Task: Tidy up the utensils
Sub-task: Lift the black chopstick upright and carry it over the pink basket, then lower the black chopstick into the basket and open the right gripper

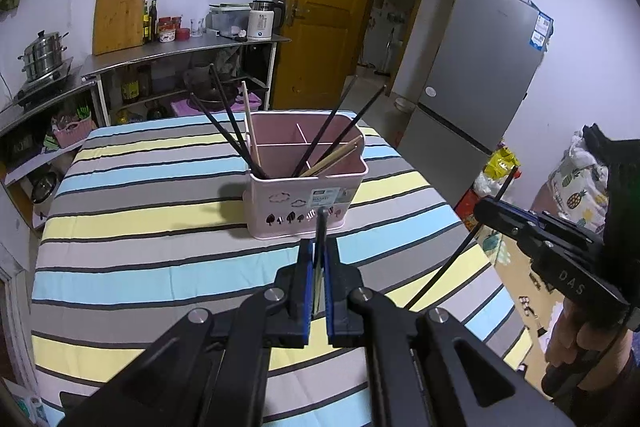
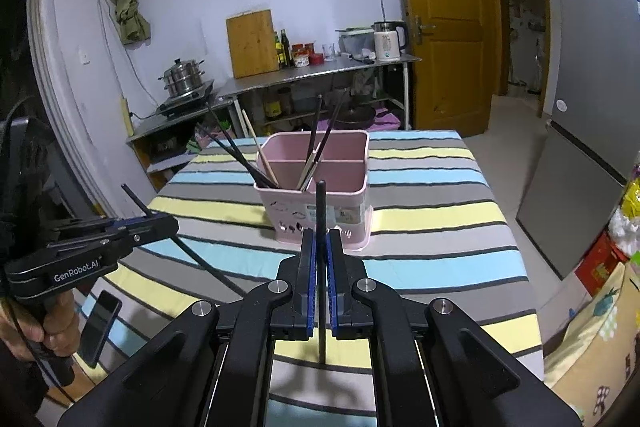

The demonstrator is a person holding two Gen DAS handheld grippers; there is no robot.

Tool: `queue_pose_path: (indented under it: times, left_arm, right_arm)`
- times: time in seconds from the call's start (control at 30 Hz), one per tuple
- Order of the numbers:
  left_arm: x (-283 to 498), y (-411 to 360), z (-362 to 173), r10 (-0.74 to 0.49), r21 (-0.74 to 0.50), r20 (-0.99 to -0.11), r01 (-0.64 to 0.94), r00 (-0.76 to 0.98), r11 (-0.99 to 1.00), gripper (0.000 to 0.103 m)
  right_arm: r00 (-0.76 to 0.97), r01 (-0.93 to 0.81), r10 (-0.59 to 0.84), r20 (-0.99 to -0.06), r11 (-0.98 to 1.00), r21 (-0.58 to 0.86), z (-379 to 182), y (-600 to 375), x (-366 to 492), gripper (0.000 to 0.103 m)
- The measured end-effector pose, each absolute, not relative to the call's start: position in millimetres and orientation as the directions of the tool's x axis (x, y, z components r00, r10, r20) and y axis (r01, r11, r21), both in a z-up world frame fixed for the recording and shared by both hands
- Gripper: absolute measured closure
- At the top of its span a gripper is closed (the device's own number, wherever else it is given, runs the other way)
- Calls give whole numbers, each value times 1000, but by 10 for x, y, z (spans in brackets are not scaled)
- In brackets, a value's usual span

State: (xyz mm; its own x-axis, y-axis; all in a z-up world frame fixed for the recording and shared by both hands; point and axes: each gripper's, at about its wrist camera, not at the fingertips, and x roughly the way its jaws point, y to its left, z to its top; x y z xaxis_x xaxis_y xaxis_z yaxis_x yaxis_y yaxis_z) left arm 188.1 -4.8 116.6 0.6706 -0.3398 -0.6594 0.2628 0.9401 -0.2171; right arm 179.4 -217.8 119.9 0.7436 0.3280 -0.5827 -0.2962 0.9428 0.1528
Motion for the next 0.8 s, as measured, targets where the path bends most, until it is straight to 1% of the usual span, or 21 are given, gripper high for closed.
queue_pose_path:
  times: [0.17,0.47,0.8]
  left_arm:
    - [1868,-15,1305,-349,-220,-641,271,683,937,98]
    - [2106,140,1718,-339,-217,-593,261,730,941,98]
    - [2513,215,2267,-334,-217,-510,257,792,942,98]
  right_arm:
    - [765,-300,341,-546,939,167,1345,-2191,1787,99]
    - [808,-321,384,-447,923,213,1697,-2091,1986,99]
    - [842,-327,400,-362,912,246,2041,-1954,2394,99]
